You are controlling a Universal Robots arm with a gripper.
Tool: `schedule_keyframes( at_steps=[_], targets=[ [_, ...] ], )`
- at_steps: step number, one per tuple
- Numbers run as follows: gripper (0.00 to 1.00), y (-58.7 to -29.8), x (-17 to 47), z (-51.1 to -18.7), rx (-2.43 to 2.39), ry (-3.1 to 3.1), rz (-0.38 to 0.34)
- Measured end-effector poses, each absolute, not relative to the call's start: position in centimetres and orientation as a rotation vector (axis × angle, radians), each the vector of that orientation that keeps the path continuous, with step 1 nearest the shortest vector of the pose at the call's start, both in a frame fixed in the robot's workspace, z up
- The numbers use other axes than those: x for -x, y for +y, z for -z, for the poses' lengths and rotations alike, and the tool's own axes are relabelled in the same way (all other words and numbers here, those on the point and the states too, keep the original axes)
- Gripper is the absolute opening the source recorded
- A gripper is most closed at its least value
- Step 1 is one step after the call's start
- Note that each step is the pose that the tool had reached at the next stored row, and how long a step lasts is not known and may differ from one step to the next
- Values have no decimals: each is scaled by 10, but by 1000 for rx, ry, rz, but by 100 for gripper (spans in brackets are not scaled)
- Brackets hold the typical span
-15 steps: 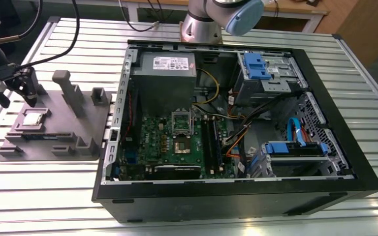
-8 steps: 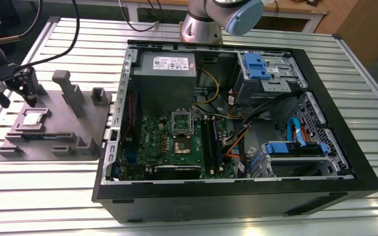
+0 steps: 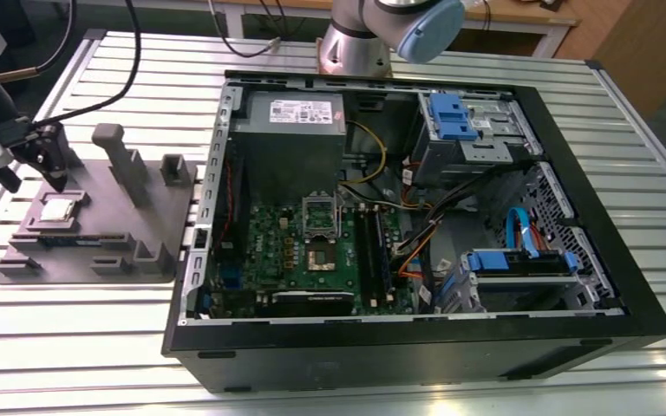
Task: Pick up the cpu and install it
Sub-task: 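Pick up the cpu and move it towards the insertion slot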
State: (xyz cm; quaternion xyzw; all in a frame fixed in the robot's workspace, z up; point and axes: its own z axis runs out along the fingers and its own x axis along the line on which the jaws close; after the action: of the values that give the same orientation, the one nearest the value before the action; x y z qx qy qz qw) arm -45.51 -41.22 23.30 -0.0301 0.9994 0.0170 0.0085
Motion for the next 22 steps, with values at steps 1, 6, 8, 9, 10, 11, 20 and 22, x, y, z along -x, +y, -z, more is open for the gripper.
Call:
schedule_keyframes(
  at_steps=[1,6,8,9,10,11,20,22],
  targets=[
    [59,-412,455,-231,94,3123,-53],
    [59,-413,455,-222,94,3123,-53],
    [59,-413,454,-218,94,3123,-53],
    [59,-413,454,-217,94,3123,-53],
    [59,-413,454,-215,94,3123,-53],
    [59,-413,454,-213,93,3123,-53],
    [59,-413,454,-198,91,3123,-53],
    [59,-413,454,-196,91,3123,-53]
  ],
)
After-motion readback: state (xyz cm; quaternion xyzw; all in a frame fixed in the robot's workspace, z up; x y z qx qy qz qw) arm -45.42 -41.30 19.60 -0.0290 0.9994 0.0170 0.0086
